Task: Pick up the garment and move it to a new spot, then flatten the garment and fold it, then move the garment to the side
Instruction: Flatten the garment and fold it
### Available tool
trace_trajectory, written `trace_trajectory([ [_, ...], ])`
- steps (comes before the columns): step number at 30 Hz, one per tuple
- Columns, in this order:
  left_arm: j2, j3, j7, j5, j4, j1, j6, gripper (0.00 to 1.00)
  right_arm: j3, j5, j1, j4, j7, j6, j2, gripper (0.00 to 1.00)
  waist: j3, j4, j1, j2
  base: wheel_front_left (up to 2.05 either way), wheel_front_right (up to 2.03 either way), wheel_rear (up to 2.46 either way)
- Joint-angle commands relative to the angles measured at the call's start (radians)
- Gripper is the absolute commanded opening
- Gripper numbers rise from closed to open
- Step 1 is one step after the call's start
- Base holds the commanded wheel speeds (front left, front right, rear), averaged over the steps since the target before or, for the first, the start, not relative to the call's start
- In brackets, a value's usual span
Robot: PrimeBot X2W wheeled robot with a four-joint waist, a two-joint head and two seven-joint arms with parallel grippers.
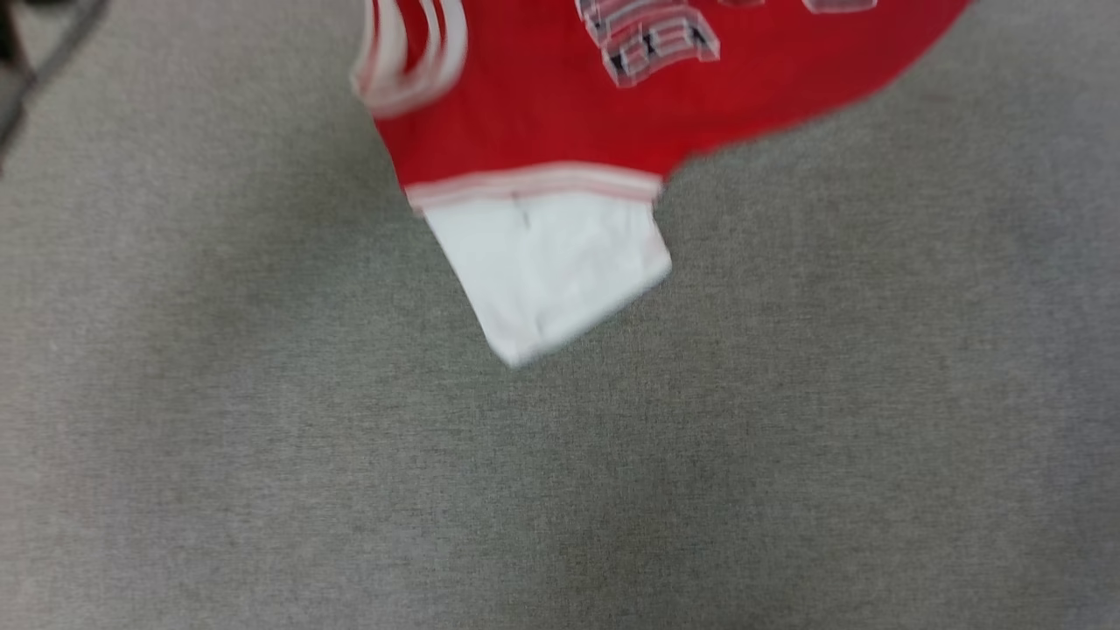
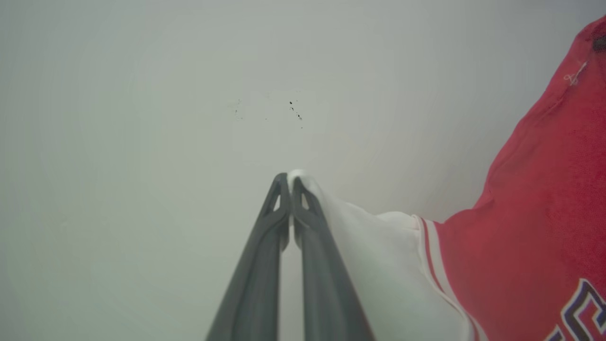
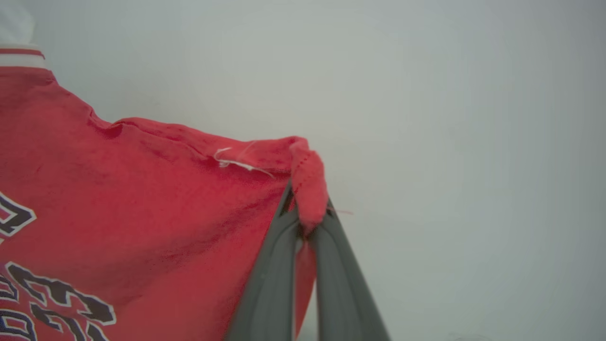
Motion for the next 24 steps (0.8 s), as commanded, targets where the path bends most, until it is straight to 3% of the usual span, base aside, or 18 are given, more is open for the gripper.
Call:
trace_trajectory([
  [1, -0.006, 0.008, -0.002, 0.008, 0.02, -0.038, -0.007, 0.0, 0.005, -0.012, -0.048, 0.013, -0.008, -0.001, 0.011, 0.0, 0.047, -0.004, -0.0001, 0.0, 0.0, 0.0, 0.0],
  [12, -0.103, 0.053, -0.057, 0.059, 0.287, -0.401, -0.103, 0.0, 0.081, -0.119, -0.467, 0.254, -0.102, -0.001, 0.091, 0.0, 0.132, 0.024, -0.0001, 0.0, 0.0, 0.0, 0.0],
  [18, -0.145, 0.053, -0.089, 0.065, 0.41, -0.492, -0.148, 0.0, 0.118, -0.133, -0.577, 0.388, -0.158, -0.001, 0.114, 0.0, 0.16, 0.047, -0.0001, 0.0, 0.0, 0.0, 0.0],
  [24, -0.176, 0.042, -0.116, 0.056, 0.506, -0.484, -0.182, 0.0, 0.154, -0.113, -0.597, 0.505, -0.209, -0.001, 0.13, 0.0, 0.196, 0.057, -0.0001, 0.0, 0.0, 0.0, 0.0],
])
